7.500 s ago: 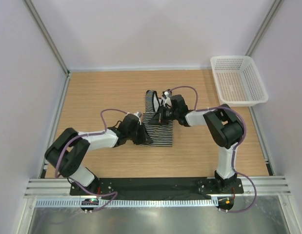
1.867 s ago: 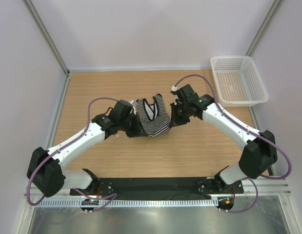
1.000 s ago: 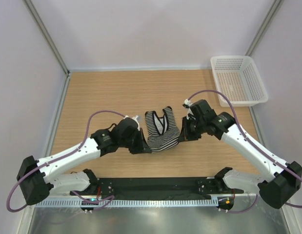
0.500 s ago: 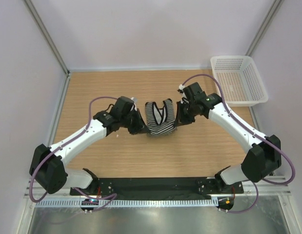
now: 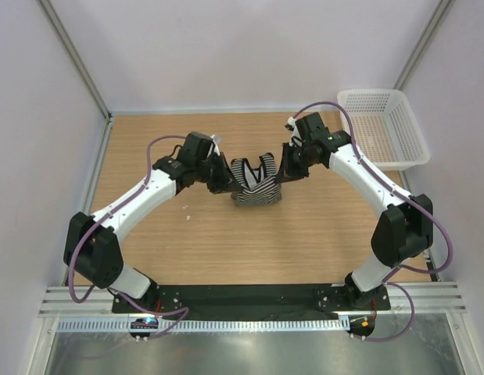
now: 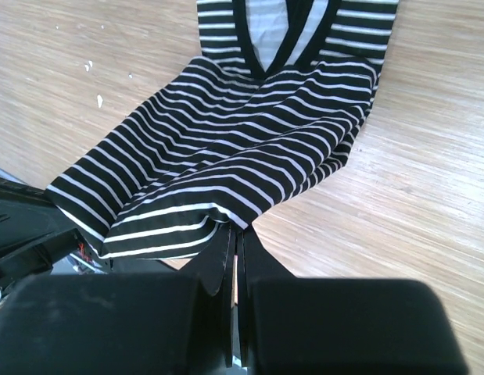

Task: Fold and stack the tank tops
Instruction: Fold the tank top

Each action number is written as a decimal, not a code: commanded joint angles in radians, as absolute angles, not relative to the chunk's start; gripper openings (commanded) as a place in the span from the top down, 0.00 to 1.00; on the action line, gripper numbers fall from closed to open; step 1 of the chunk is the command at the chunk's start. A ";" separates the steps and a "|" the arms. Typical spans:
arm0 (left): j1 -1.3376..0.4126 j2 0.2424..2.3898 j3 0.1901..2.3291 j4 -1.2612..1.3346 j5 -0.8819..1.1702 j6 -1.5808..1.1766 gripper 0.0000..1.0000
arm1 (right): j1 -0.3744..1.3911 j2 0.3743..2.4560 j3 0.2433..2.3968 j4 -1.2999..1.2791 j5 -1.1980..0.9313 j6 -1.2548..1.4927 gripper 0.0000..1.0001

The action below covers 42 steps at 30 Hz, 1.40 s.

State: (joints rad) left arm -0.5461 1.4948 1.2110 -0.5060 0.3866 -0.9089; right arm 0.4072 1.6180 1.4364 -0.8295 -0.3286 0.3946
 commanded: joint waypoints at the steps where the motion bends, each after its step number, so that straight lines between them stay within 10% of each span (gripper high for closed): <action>1: -0.545 1.490 1.227 -0.480 0.451 -0.887 1.00 | 0.410 1.603 1.467 -0.810 -0.383 0.390 0.99; 24: -0.851 1.000 0.816 -0.449 0.270 -1.103 1.00 | 0.519 1.008 1.052 -0.939 -0.313 0.554 0.99; 42: -0.707 1.259 1.014 -0.396 0.386 -1.020 1.00 | 0.402 1.226 1.195 -0.908 -0.256 0.445 0.99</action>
State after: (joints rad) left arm -0.7521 1.2400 0.9474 -0.4496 0.3298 -1.0615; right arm 0.4419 1.2137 1.1454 -0.9436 -0.2630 0.4828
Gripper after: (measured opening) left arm 0.005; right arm 0.035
